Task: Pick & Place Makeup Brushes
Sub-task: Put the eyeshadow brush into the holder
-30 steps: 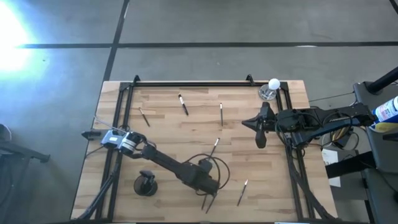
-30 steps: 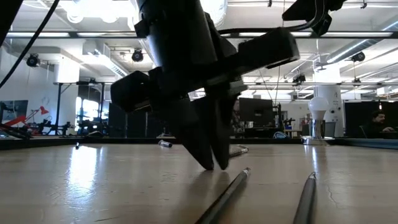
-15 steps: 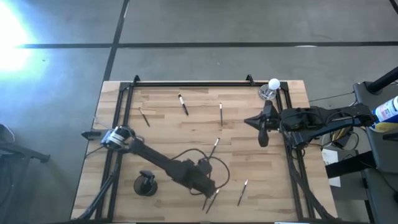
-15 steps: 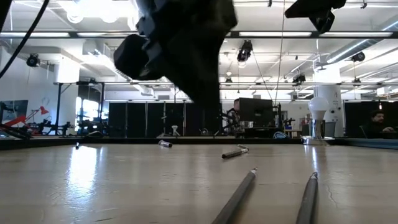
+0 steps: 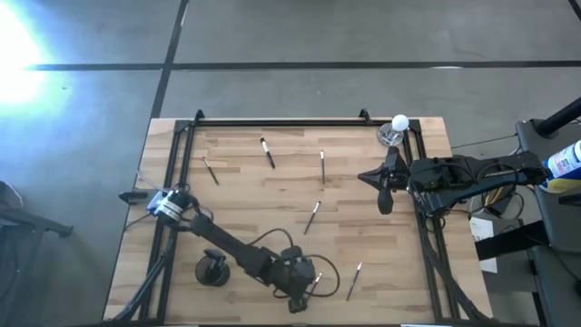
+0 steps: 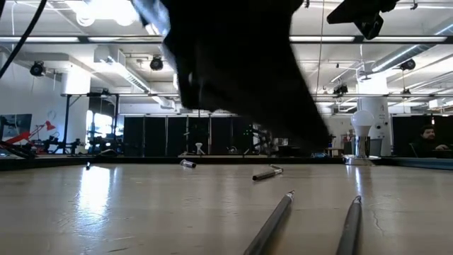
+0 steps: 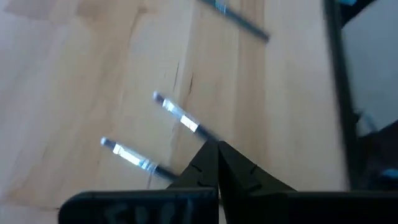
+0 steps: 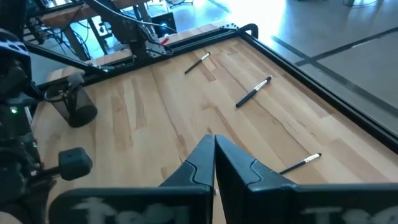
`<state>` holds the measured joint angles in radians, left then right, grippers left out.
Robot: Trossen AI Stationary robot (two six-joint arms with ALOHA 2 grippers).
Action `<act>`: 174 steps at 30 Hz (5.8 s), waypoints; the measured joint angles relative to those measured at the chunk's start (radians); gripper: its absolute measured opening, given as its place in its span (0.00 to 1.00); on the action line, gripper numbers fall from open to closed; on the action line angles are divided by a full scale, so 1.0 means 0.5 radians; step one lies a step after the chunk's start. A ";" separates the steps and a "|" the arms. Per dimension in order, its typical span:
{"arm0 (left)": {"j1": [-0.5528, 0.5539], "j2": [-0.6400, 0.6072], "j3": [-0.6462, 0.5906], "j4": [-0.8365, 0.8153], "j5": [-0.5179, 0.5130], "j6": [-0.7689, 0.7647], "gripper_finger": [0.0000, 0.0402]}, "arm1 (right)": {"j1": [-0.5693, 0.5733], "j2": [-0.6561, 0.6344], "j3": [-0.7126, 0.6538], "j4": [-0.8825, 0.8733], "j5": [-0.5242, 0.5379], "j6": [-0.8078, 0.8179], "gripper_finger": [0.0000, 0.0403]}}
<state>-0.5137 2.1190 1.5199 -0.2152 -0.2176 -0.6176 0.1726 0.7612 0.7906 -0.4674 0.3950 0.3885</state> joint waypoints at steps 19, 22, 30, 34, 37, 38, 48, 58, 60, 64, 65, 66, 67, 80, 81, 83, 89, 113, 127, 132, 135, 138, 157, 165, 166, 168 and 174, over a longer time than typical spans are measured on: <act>0.003 0.013 -0.195 0.098 0.030 0.086 0.00 | 0.000 0.002 0.000 -0.004 0.052 0.000 0.02; 0.004 -0.005 -0.157 -0.043 0.030 0.046 0.00 | -0.001 0.002 0.000 -0.004 0.053 0.000 0.02; -0.003 -0.294 -0.118 -0.556 0.012 -0.659 0.00 | -0.001 0.002 0.000 -0.002 0.063 0.008 0.02; -0.028 -0.466 -0.133 -0.872 0.008 -1.531 0.02 | -0.001 0.002 0.000 -0.001 0.063 0.008 0.02; -0.066 -0.524 -0.133 -1.013 -0.009 -1.924 0.08 | -0.001 0.002 0.000 0.000 0.065 0.005 0.02; -0.074 -0.526 -0.133 -1.032 -0.023 -2.015 0.10 | -0.001 0.002 0.000 0.001 0.068 0.003 0.02; -0.067 -0.303 -0.134 -1.068 -0.040 -2.361 0.33 | -0.001 0.002 0.000 0.004 0.069 0.002 0.02; -0.076 -0.189 -0.138 -1.189 -0.005 -2.628 0.29 | -0.001 -0.001 0.000 0.003 0.069 0.005 0.02; -0.076 -0.178 -0.138 -1.160 -0.017 -2.627 0.24 | -0.001 -0.001 0.000 0.003 0.069 0.002 0.02; -0.080 -0.143 -0.137 -1.179 -0.024 -2.622 0.10 | -0.001 -0.001 0.000 -0.001 0.069 0.001 0.02; -0.080 -0.134 -0.137 -1.183 -0.024 -2.621 0.07 | -0.001 -0.001 0.000 -0.001 0.069 0.001 0.02; -0.080 -0.126 -0.136 -1.186 -0.025 -2.622 0.04 | -0.001 -0.001 0.000 -0.001 0.069 0.001 0.02; -0.081 -0.120 -0.136 -1.183 -0.028 -2.621 0.02 | 0.000 -0.001 0.000 -0.002 0.069 0.001 0.02; -0.071 -0.327 -0.172 -1.047 -0.726 -2.514 0.00 | 0.042 -0.002 -0.037 -0.005 0.053 0.062 0.02; -0.072 -0.347 -0.172 -1.021 -0.785 -2.481 0.00 | 0.058 0.000 -0.058 0.002 0.051 0.106 0.02; -0.062 -0.374 -0.172 -0.954 -0.887 -2.407 0.00 | 0.106 0.000 -0.127 0.049 0.047 0.179 0.02; -0.009 -0.494 -0.172 -0.777 -1.173 -2.128 0.00 | 0.269 0.022 -0.495 0.741 -0.117 0.517 0.02; 0.302 -0.798 -0.172 0.685 -1.484 -0.486 0.00 | 0.480 0.891 -0.424 1.944 -0.214 1.017 0.45; 0.309 -0.810 -0.165 0.780 -1.473 -0.367 0.00 | 0.429 1.036 -0.218 1.883 -0.050 0.907 0.29; 0.319 -0.836 -0.165 0.785 -1.400 -0.379 0.00 | 0.430 1.018 -0.205 1.870 -0.052 0.805 0.06; 0.331 -0.874 -0.167 0.778 -1.282 -0.427 0.02 | 0.430 0.992 -0.191 1.849 -0.058 0.770 0.04; 0.337 -0.929 -0.168 0.743 -1.146 -0.438 0.07 | 0.430 0.924 -0.187 1.774 -0.058 0.729 0.04; 0.433 -0.959 -0.170 0.705 -0.675 -0.363 0.31 | 0.425 0.758 -0.066 1.525 -0.251 0.374 0.03; 0.454 -0.965 -0.152 0.868 -0.519 -0.165 0.30 | 0.428 0.771 -0.029 1.451 -0.287 0.329 0.03; 0.458 -0.965 -0.152 0.860 -0.513 -0.164 0.29 | 0.428 0.771 -0.029 1.451 -0.288 0.321 0.03; 0.469 -0.963 -0.152 0.854 -0.509 -0.162 0.24 | 0.428 0.771 -0.029 1.452 -0.292 0.314 0.03; 0.488 -0.964 -0.131 0.843 -0.473 -0.036 0.03 | 0.426 0.769 -0.029 1.457 -0.333 0.300 0.03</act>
<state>-0.2697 1.6371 1.4547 0.2063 -0.4542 -0.6354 0.3859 1.1457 0.7761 0.2610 0.2287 0.5383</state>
